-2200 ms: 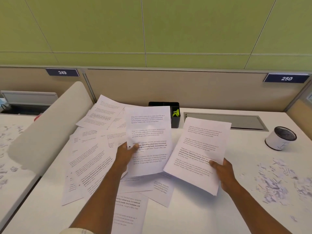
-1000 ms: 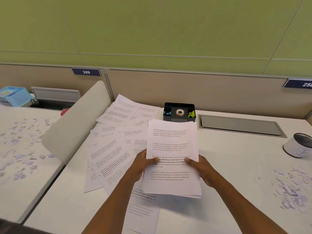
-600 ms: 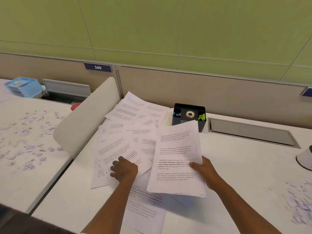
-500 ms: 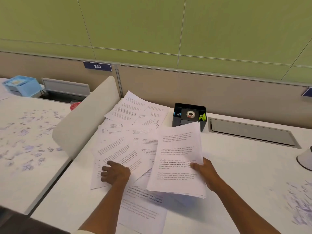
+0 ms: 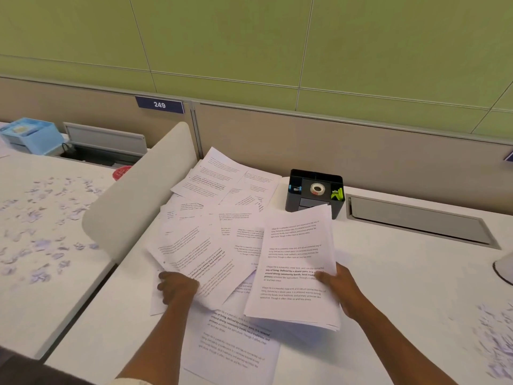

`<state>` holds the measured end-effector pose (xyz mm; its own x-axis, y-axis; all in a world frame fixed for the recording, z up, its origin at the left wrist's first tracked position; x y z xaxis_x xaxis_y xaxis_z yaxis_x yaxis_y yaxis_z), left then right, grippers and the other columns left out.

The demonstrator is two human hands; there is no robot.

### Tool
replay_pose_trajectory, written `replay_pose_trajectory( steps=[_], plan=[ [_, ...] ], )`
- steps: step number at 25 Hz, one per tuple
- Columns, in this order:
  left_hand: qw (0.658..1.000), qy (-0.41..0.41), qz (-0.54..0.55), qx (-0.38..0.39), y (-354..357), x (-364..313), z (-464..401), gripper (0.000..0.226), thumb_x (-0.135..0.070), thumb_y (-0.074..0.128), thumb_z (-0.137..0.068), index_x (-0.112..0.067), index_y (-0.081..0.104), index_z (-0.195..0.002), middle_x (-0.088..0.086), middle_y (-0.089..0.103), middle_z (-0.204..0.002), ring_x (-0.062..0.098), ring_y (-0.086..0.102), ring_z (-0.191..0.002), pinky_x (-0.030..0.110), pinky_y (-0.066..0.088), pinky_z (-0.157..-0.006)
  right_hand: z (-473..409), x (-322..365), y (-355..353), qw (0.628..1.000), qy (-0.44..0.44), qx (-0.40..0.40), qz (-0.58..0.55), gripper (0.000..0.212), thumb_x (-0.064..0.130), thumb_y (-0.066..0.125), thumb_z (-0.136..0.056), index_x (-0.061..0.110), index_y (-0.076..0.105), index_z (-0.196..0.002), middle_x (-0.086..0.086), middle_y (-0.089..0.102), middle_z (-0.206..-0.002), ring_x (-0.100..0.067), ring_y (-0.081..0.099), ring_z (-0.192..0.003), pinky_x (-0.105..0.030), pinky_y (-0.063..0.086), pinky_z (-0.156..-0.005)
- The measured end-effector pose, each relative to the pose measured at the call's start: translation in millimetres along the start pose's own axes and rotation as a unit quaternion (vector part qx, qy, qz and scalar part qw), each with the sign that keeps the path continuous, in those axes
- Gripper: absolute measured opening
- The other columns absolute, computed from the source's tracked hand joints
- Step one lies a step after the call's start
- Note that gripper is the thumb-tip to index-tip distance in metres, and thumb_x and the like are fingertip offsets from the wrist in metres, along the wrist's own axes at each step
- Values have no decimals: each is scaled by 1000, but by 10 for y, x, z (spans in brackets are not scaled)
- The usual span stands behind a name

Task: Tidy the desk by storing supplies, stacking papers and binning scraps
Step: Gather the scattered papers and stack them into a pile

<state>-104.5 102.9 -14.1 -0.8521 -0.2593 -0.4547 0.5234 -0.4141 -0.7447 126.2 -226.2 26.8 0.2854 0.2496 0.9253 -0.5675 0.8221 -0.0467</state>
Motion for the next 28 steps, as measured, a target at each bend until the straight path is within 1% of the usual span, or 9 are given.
replay_pose_trajectory(
  steps=[4,7,9,12,14,21,23,25,28],
  plan=[
    [997,44,61,-2,-53,121,-128,56,-12,77,-81,1,46,-126,26,61,-124,46,61,-111,50,53,-91,-36,-14,7,1000,0,1,0,31,3,65,-90,12,64,-119,-8,75,-108,-31,73,-95,-50,57,-88],
    [994,86,67,-14,-103,81,-109,46,-29,68,-92,0,59,-126,22,66,-122,43,63,-111,51,53,-94,-62,-17,-14,1000,1,-4,-4,30,4,65,-90,12,63,-120,-8,75,-108,-32,73,-95,-50,58,-87],
    [982,136,130,0,-144,-18,-87,45,-33,66,-95,-2,60,-127,20,67,-120,42,63,-110,51,53,-95,-72,-19,-60,1000,5,-13,-4,29,6,65,-91,12,63,-120,-8,75,-107,-32,73,-94,-49,58,-86],
    [930,229,268,101,-211,-190,24,36,-24,69,-94,-10,62,-127,12,70,-120,35,67,-108,53,54,-95,-75,-23,-163,1000,9,-28,-10,29,6,64,-92,11,62,-120,-9,75,-106,-33,73,-92,-45,59,-79],
    [902,242,318,165,-256,-331,131,31,-19,71,-92,-13,65,-121,8,73,-116,32,71,-103,52,56,-92,-63,-16,-227,999,7,-41,-23,30,4,63,-92,10,62,-121,-10,75,-107,-33,72,-93,-42,59,-77],
    [816,246,370,369,-190,-733,553,37,-14,66,-93,-4,62,-128,18,69,-124,41,65,-115,59,48,-102,32,-51,-178,999,-4,-49,-2,29,7,61,-94,10,62,-123,-12,73,-110,-34,71,-96,-54,56,-90],
    [796,242,366,418,-136,-785,650,39,-16,64,-94,-3,60,-131,19,68,-126,41,64,-117,59,48,-102,81,-53,-129,999,-5,-39,-13,28,8,62,-94,11,63,-122,-11,74,-108,-33,72,-94,-51,58,-86],
    [807,264,323,418,-70,-808,720,41,-20,69,-92,-6,62,-130,16,70,-124,37,67,-114,55,51,-100,127,-9,-89,999,-6,-24,-47,28,7,63,-93,11,63,-121,-12,75,-108,-32,73,-93,-47,59,-81],
    [842,310,226,379,65,-766,833,42,-30,79,-84,-15,67,-121,6,75,-114,23,74,-100,45,59,-89,179,64,-18,994,5,-1,-107,32,6,64,-91,8,61,-123,-15,73,-111,-38,71,-99,-52,57,-87]
  ],
)
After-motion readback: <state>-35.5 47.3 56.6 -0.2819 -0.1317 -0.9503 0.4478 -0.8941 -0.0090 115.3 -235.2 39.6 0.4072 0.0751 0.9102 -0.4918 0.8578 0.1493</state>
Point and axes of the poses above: each hand's wrist, its own z-axis away from the middle knuckle, its own y-axis out of the palm, x = y × z, the point moved 3 cm from there along -z, towards the middle knuckle
